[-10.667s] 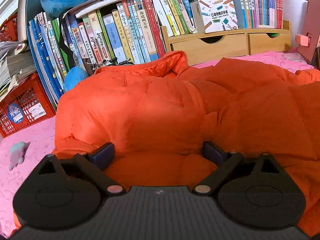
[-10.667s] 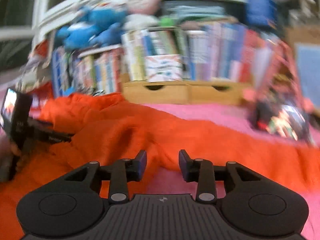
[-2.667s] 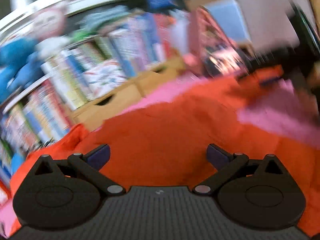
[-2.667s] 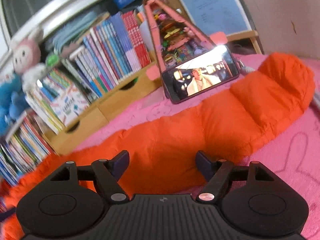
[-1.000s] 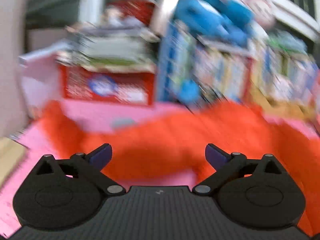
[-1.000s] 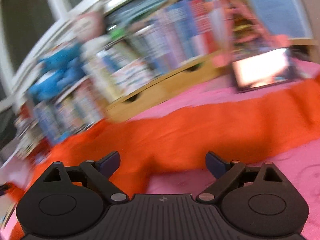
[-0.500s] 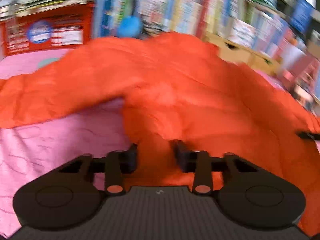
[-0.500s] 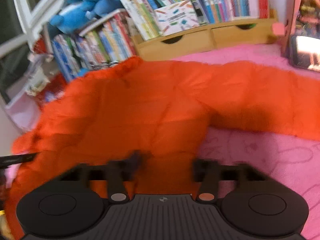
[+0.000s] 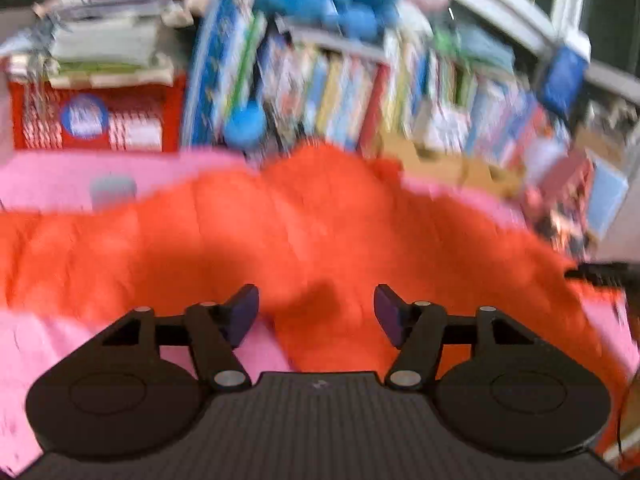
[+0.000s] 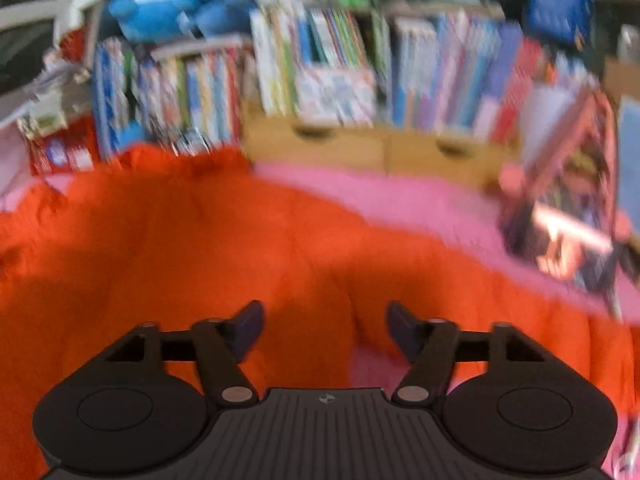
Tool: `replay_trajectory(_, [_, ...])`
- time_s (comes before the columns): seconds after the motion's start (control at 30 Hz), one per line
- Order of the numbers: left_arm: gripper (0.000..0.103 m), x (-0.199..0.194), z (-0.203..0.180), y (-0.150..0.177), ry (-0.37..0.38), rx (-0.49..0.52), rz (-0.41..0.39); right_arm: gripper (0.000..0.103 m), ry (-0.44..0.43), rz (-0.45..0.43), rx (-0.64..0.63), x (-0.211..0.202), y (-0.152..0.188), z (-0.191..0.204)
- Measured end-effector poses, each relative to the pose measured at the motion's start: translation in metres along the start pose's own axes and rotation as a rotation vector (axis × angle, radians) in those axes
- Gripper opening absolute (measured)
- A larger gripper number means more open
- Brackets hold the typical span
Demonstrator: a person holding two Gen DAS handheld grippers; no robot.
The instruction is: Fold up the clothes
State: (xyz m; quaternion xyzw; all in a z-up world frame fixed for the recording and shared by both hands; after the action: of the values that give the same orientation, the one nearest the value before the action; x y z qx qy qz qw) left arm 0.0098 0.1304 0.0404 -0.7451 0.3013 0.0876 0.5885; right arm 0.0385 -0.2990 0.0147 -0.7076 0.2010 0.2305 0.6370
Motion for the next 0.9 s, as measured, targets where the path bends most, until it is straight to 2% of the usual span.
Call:
replay_trajectory(0.1, [0.073,0.024,-0.012,-0.009,0.044,0.011,-0.026,0.081,-0.068,-0.062,-0.03,0.01,-0.02,0.026])
replay_trajectory(0.17, [0.073,0.049,-0.019,-0.005,0.039,0.044,0.007,0.081,-0.116,-0.068,-0.05,0.024,-0.028,0.048])
replay_trajectory(0.23, [0.072,0.074,-0.016,0.001,-0.079,0.103,0.053,0.081,-0.146,-0.067,-0.078,0.037,-0.029,0.067])
replay_trajectory(0.3, [0.07,0.09,0.004,0.005,-0.221,0.132,0.101,0.081,-0.16,-0.065,-0.114,0.048,-0.027,0.082])
replay_trajectory(0.33, [0.071,0.093,0.02,0.007,-0.274,0.116,0.12,0.081,-0.166,-0.062,-0.129,0.053,-0.026,0.089])
replay_trajectory(0.5, [0.076,0.069,0.094,0.006,-0.528,0.038,0.1,0.081,-0.16,0.016,-0.078,0.084,-0.016,0.089])
replay_trajectory(0.53, [0.075,0.063,0.104,0.003,-0.598,0.014,0.104,0.081,-0.148,0.033,-0.064,0.089,-0.012,0.087])
replay_trajectory(0.6, [0.059,0.048,0.115,-0.014,-0.65,-0.088,0.071,0.084,-0.153,0.037,-0.034,0.094,-0.004,0.083])
replay_trajectory(0.63, [0.059,0.04,0.12,-0.023,-0.668,-0.143,0.051,0.086,-0.155,0.039,-0.021,0.096,-0.001,0.081])
replay_trajectory(0.67, [0.059,0.038,0.114,-0.035,-0.623,-0.149,0.021,0.088,-0.156,0.039,-0.022,0.098,0.0,0.083])
replay_trajectory(0.73, [0.068,0.037,0.092,-0.061,-0.486,-0.123,-0.045,0.093,-0.155,0.04,-0.027,0.1,0.003,0.087])
replay_trajectory(0.8, [0.09,0.056,0.054,-0.086,-0.369,-0.004,-0.085,0.096,-0.143,0.044,-0.053,0.101,0.003,0.091])
replay_trajectory(0.9, [0.101,0.108,0.01,-0.113,-0.248,0.113,-0.088,0.097,-0.139,0.046,-0.064,0.1,0.003,0.092])
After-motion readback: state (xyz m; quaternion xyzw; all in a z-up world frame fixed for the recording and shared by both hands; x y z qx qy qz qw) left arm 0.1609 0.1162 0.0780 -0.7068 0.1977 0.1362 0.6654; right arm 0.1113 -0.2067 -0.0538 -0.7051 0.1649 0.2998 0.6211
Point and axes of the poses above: each gripper's, at about its wrist camera, not at the fingertips, and x roughly the way its jaws point, z to its left, y to its underside, the point moved 1 cm from there along x, roughly the way its jaws point, and after that the axes turned 5 degrees about y, right-handed, at the moved point
